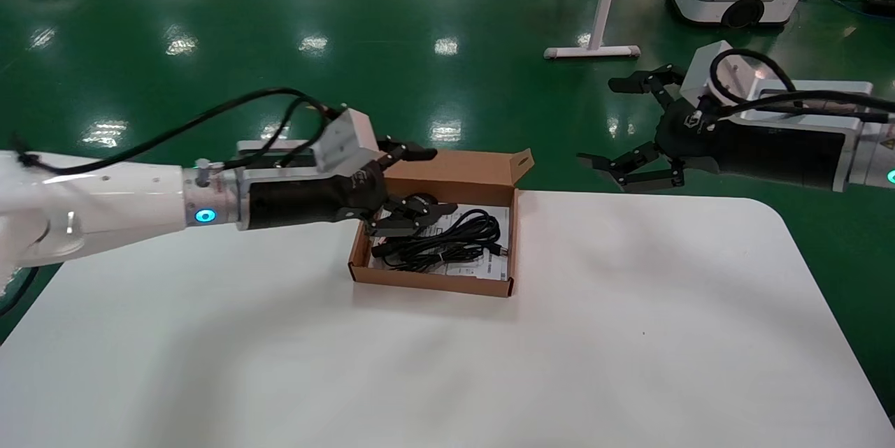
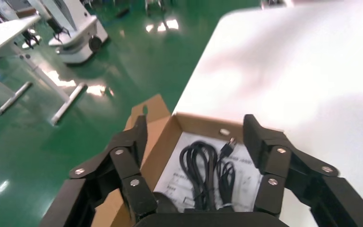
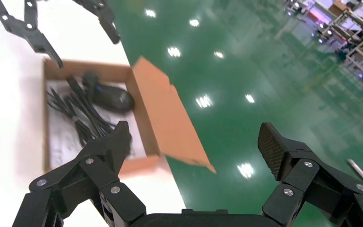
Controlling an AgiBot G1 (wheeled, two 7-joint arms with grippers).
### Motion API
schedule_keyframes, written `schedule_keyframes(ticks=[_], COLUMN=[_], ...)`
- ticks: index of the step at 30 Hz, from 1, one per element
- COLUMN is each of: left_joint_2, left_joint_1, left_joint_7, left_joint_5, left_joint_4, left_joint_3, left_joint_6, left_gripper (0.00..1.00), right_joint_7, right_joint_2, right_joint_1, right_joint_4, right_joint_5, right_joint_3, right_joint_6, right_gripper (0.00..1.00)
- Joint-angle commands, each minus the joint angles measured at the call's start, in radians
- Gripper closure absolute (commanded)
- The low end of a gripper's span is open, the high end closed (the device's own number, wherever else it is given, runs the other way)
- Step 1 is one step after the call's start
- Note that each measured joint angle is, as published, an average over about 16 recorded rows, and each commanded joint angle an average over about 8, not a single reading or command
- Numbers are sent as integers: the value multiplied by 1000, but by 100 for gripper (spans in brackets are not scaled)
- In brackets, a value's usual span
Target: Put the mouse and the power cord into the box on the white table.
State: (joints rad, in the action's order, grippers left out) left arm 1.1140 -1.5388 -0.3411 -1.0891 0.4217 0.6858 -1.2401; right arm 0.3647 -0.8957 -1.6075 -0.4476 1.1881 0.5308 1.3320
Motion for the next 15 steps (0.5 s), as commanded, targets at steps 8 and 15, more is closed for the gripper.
schedule_keyframes(ticks=[8,15], left_joint_2=[-108,-192], left_joint_1=[100,177], left_joint_7=[113,202], left_joint_5=[77,137], left_joint_4=[185,329], left_joint_3=[-87,-155], left_joint_6=[-55,-97], left_gripper=[0,0], right_joint_7=[-118,-211], right_joint_2=[61,108], right_joint_1=[114,203], right_joint_4=[-179,-319], right_joint_5=[-98,-174], right_joint_3=[-54,-96], right_joint_6=[35,62], right_gripper=[0,0])
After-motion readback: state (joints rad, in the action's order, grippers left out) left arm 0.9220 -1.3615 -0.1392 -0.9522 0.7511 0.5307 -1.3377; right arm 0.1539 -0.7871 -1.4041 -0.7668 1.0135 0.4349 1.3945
